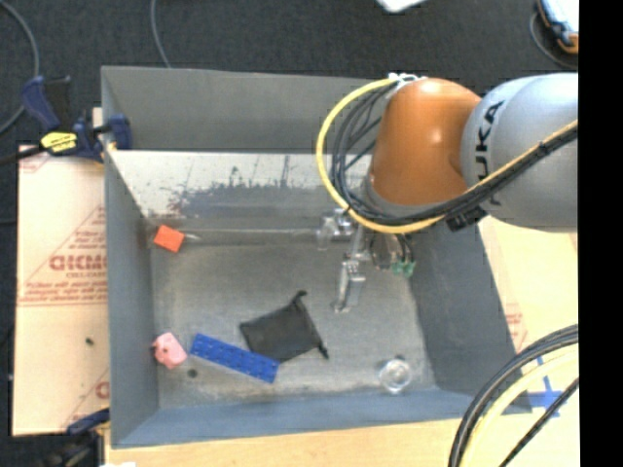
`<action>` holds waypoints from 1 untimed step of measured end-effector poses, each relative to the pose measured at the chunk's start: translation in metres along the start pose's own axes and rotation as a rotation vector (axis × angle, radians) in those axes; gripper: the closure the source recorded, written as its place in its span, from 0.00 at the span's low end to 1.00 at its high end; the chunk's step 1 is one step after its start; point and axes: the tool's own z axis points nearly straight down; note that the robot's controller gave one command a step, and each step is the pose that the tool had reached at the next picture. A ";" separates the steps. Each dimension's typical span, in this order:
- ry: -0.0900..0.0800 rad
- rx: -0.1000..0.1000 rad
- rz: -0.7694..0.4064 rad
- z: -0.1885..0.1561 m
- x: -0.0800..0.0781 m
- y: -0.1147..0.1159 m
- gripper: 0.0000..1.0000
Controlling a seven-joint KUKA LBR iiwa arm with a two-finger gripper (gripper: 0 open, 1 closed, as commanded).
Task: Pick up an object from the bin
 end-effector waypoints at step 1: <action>-0.008 0.000 0.000 -0.005 -0.001 0.000 0.00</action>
Offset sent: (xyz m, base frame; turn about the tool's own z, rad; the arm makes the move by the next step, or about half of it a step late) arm -0.0247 0.0652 -0.1102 -0.1080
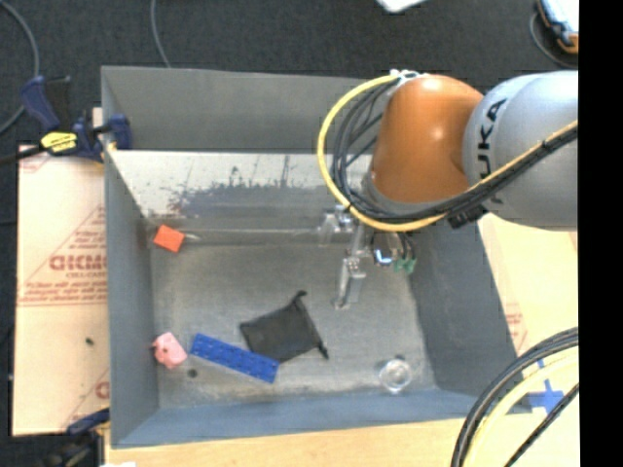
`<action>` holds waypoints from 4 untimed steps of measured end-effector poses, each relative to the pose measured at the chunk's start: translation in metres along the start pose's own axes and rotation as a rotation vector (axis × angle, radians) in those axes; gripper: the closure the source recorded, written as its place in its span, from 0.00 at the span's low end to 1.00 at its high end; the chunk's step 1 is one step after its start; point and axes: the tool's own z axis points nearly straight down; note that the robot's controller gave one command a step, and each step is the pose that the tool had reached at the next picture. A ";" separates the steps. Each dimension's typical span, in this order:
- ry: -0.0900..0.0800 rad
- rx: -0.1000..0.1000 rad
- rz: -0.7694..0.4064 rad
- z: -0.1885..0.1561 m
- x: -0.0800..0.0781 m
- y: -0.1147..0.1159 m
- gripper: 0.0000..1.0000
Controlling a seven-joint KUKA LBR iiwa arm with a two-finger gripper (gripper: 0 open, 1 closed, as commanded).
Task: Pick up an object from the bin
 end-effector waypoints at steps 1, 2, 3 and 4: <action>0.007 -0.001 -0.117 0.115 0.026 0.065 0.00; -0.004 -0.001 -0.111 0.051 0.036 0.066 0.00; 0.004 -0.001 -0.116 0.115 0.025 0.064 0.00; -0.002 -0.002 -0.013 0.115 0.052 0.086 0.00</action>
Offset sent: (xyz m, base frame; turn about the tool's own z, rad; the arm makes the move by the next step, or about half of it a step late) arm -0.0377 0.0668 -0.0514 -0.1049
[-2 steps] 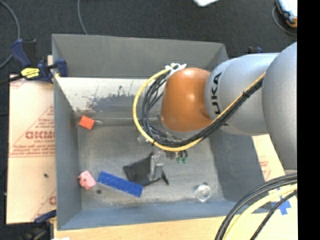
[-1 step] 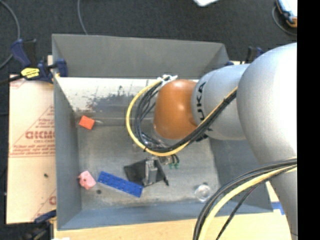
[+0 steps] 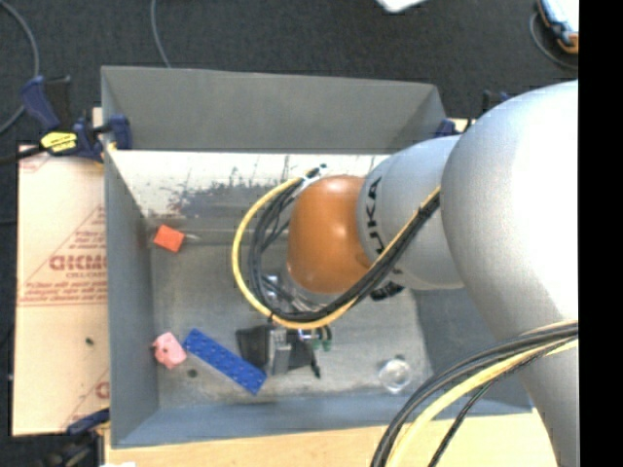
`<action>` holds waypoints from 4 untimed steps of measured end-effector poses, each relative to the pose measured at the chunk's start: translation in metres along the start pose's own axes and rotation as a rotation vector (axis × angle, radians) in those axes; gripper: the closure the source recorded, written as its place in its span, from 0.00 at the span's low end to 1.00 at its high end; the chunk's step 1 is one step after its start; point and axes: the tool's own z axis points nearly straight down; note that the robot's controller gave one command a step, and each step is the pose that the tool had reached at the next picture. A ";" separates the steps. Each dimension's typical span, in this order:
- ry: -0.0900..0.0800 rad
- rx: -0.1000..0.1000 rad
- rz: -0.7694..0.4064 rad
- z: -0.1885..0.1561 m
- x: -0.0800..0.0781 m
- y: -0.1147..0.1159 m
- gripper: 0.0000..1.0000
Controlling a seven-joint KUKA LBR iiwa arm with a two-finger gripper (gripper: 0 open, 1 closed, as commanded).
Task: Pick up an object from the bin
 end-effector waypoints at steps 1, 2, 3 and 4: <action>0.002 0.000 -0.102 -0.001 -0.029 -0.023 1.00; 0.002 0.000 -0.102 -0.001 -0.029 -0.023 1.00; 0.002 0.000 -0.101 -0.002 -0.029 -0.023 1.00; 0.006 0.001 -0.101 -0.008 -0.027 -0.023 1.00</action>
Offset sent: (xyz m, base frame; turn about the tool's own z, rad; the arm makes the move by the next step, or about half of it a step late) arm 0.0000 0.0000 0.0000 0.0000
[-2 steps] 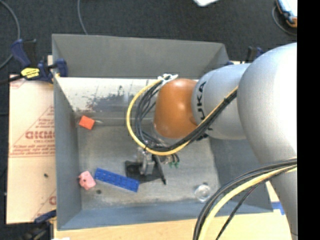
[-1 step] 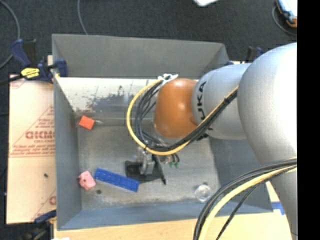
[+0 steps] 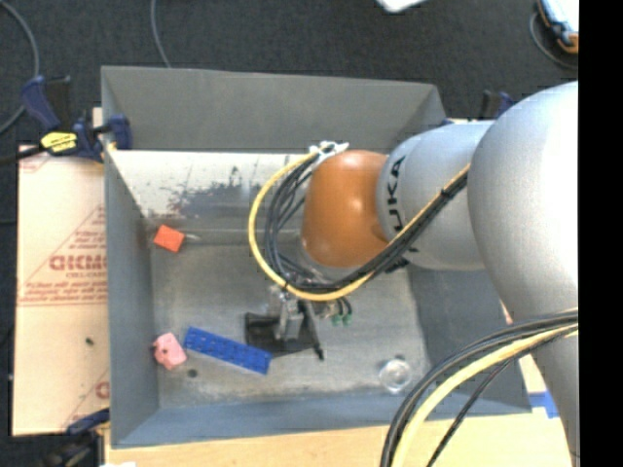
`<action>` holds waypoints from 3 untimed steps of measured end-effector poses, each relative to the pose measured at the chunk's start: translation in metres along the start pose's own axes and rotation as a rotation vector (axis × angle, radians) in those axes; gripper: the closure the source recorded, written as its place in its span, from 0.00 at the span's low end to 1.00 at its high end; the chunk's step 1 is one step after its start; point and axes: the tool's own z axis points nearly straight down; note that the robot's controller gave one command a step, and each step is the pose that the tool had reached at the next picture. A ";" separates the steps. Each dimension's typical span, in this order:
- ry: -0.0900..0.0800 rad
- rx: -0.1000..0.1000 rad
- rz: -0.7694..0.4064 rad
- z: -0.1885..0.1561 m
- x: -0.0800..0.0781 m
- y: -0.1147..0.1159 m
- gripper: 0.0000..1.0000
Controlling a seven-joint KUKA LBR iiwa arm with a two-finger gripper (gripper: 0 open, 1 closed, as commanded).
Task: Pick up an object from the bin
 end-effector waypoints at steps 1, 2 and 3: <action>0.005 0.000 0.000 -0.022 0.001 0.000 1.00; -0.001 0.001 0.001 -0.046 0.000 0.000 1.00; -0.005 0.001 0.001 -0.064 -0.002 0.000 1.00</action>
Offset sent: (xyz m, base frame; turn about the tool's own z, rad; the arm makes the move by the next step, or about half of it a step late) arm 0.0001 0.0000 0.0124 0.0000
